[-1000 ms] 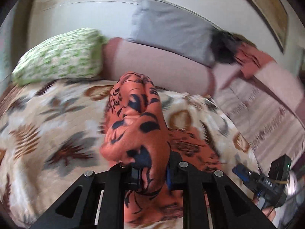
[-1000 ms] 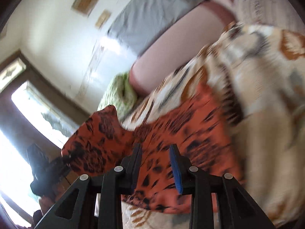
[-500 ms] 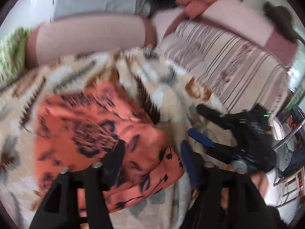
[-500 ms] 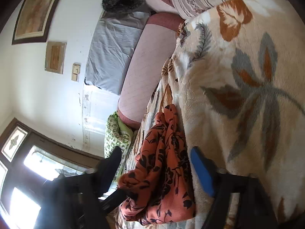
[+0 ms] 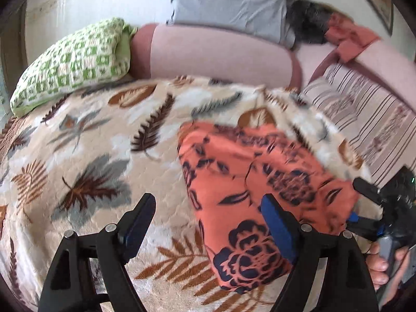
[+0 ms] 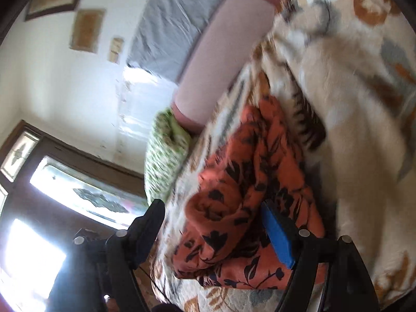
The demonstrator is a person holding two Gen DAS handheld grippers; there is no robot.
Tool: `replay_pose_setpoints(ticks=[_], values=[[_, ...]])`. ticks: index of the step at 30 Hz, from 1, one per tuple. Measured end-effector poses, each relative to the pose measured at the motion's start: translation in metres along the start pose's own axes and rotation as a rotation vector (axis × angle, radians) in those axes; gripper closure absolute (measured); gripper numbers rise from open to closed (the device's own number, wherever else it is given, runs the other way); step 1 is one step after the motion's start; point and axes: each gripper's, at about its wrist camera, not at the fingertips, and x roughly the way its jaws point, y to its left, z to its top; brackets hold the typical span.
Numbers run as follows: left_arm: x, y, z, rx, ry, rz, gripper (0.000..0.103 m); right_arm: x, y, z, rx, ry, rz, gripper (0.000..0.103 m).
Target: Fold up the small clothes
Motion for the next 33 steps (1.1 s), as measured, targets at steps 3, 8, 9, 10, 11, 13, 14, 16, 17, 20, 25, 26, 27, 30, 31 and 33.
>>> replay_pose_setpoints(ticks=[3,8,9,10,11,13,14,16,17,20,25,26,27,30,31,33], values=[[0.022,-0.007,-0.013,0.013,0.107,0.011,0.019,0.021,0.000,-0.001,0.016,0.035,-0.079,0.024],[0.032,-0.018,-0.026,0.006,0.173,-0.034,0.019,0.033,0.008,0.002,-0.013,0.006,-0.168,0.079],[0.028,-0.020,-0.026,0.011,0.169,-0.040,0.019,0.028,0.017,0.002,-0.058,-0.020,-0.183,0.082],[0.025,-0.023,-0.026,0.022,0.160,-0.052,0.019,0.024,0.025,0.001,-0.094,-0.036,-0.189,0.084],[0.022,-0.026,-0.025,0.030,0.155,-0.063,0.019,0.016,0.038,-0.001,-0.149,-0.064,-0.201,0.084],[0.014,-0.034,-0.024,0.044,0.145,-0.092,0.019,0.000,0.054,-0.005,-0.216,-0.108,-0.207,0.084],[0.013,-0.040,-0.023,0.057,0.140,-0.100,0.019,-0.009,0.060,-0.008,-0.250,-0.130,-0.220,0.084],[0.017,-0.051,-0.025,0.093,0.142,-0.092,0.019,-0.021,0.061,-0.011,-0.276,-0.149,-0.259,0.084],[0.022,-0.055,-0.027,0.106,0.156,-0.079,0.019,-0.020,0.051,-0.010,-0.259,-0.129,-0.285,0.084],[0.042,-0.057,-0.036,0.095,0.224,-0.062,0.018,0.001,0.008,-0.001,-0.141,0.024,-0.374,0.079],[0.022,-0.044,-0.028,0.063,0.191,-0.079,0.018,-0.016,-0.005,0.002,-0.050,0.001,-0.355,0.064],[0.015,-0.043,-0.026,0.069,0.167,-0.060,0.018,-0.022,0.004,0.006,-0.084,-0.023,-0.369,0.064],[0.007,-0.042,-0.023,0.078,0.136,-0.039,0.018,-0.029,0.017,0.011,-0.124,-0.065,-0.386,0.063],[-0.002,-0.038,-0.017,0.075,0.079,-0.005,0.018,-0.041,0.053,0.019,-0.242,-0.162,-0.376,0.053],[-0.002,-0.036,-0.016,0.077,0.068,0.015,0.018,-0.038,0.066,0.021,-0.276,-0.157,-0.374,0.053],[0.005,-0.036,-0.017,0.090,0.092,0.039,0.018,-0.015,0.084,0.026,-0.341,-0.102,-0.397,0.053]])
